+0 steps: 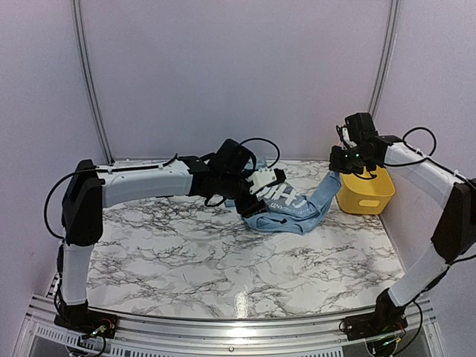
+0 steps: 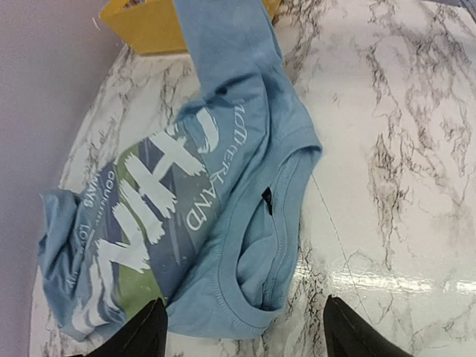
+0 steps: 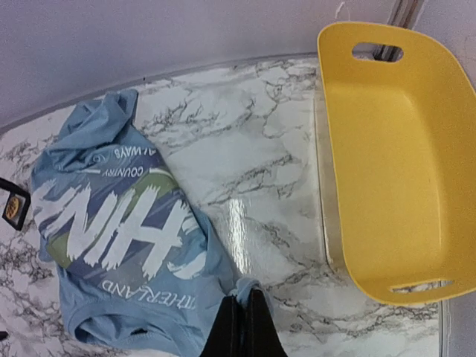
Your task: Pin the brooch onto the clothing
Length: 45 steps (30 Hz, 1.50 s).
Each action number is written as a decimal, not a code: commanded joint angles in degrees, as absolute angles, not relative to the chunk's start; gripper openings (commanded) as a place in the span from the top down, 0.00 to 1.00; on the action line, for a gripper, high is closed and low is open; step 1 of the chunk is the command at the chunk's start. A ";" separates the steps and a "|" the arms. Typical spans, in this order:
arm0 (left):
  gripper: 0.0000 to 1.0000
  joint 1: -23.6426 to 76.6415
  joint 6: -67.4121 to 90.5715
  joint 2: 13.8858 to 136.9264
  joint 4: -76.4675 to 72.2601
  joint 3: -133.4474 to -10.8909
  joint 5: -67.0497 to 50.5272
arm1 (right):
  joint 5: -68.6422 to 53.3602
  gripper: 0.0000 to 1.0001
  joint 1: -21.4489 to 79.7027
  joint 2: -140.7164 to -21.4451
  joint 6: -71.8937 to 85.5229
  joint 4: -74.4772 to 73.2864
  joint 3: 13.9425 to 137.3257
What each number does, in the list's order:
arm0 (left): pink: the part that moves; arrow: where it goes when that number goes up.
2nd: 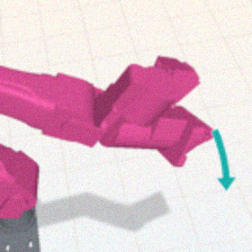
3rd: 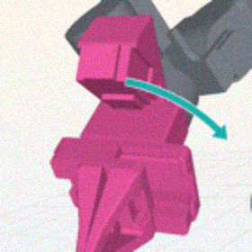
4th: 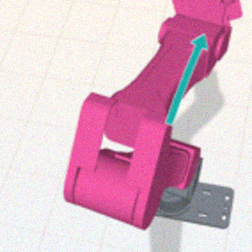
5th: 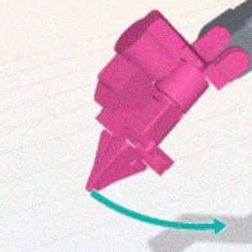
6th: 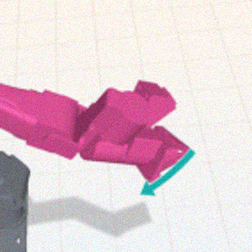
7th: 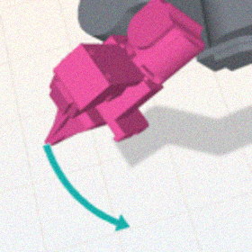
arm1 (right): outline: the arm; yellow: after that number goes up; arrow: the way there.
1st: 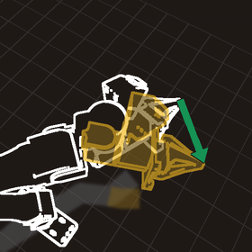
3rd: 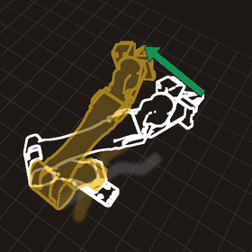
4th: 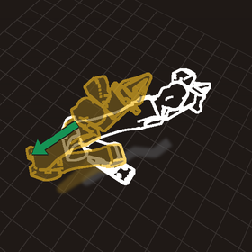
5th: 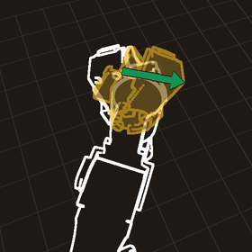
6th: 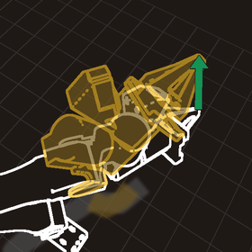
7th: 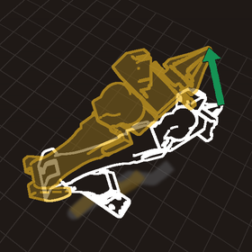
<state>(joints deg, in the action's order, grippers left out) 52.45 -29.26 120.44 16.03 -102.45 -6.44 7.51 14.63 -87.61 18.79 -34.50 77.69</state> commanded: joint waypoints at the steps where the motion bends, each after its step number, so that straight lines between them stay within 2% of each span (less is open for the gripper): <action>1: 0.24 51.27 -34.33 130.35 22.09 -105.29 -6.67 | 7.86 1.00 13.88 -94.90 17.71 -27.93 86.61; 4: 0.22 51.28 -34.67 134.44 22.15 -110.50 -4.09 | 10.88 0.99 13.64 -100.24 17.16 -26.44 91.06; 5: 0.21 51.27 -34.71 135.72 22.15 -112.01 -3.10 | 11.84 0.87 13.51 -102.10 16.54 -26.42 92.38; 7: 0.21 51.32 -34.55 137.75 22.17 -114.57 -1.13 | 13.09 0.49 12.87 -106.26 15.00 -28.16 96.51; 8: 0.21 51.31 -34.70 138.47 22.15 -115.20 -0.79 | 13.27 0.38 12.40 -108.40 14.41 -30.61 99.19; 9: 0.22 51.31 -34.85 138.81 22.15 -115.45 -0.51 | 13.55 0.34 12.17 -110.78 13.91 -33.75 102.52; 11: 0.32 51.29 -34.88 139.20 22.15 -115.03 -0.41 | 14.83 0.25 12.26 -113.71 12.32 -39.62 107.49; 12: 0.42 51.26 -34.84 139.02 22.15 -114.39 -0.55 | 15.42 0.11 12.66 -113.95 11.56 -41.05 108.15; 13: 0.55 51.29 -34.87 138.70 22.15 -113.66 -0.85 | 16.21 0.09 13.51 -113.30 10.86 -41.84 107.88; 16: 0.98 51.29 -34.16 136.65 22.02 -111.38 -2.28 | 15.99 0.15 16.99 -109.00 7.81 -41.90 101.29; 19: 1.00 51.24 -32.42 132.86 21.44 -108.16 -3.54 | 7.97 0.23 21.17 -103.67 7.66 -39.33 87.59; 23: 1.00 51.26 -28.94 125.83 18.69 -101.80 -8.59 | -4.21 0.38 21.54 -98.01 18.90 -31.55 70.24; 27: 1.00 51.60 -27.03 121.38 17.97 -97.11 -12.39 | -3.24 0.38 22.92 -96.77 25.10 -25.42 61.15; 34: 1.00 52.10 -25.43 117.44 17.46 -92.02 -15.82 | -2.83 0.34 26.33 -99.77 28.05 -21.46 55.77; 40: 1.00 52.32 -24.81 116.29 16.85 -89.49 -15.76 | -8.49 0.37 27.65 -102.16 31.68 -14.33 52.40; 42: 1.00 52.30 -24.68 115.90 16.64 -88.77 -15.44 | -7.07 0.52 28.44 -102.66 32.09 -13.41 52.43; 43: 1.00 52.33 -24.51 115.69 16.54 -88.43 -15.20 | -7.39 0.65 28.38 -103.00 32.36 -12.80 52.45; 45: 1.00 52.36 -23.91 114.75 16.53 -87.86 -14.56 | -8.04 0.97 28.39 -102.82 32.13 -12.89 53.26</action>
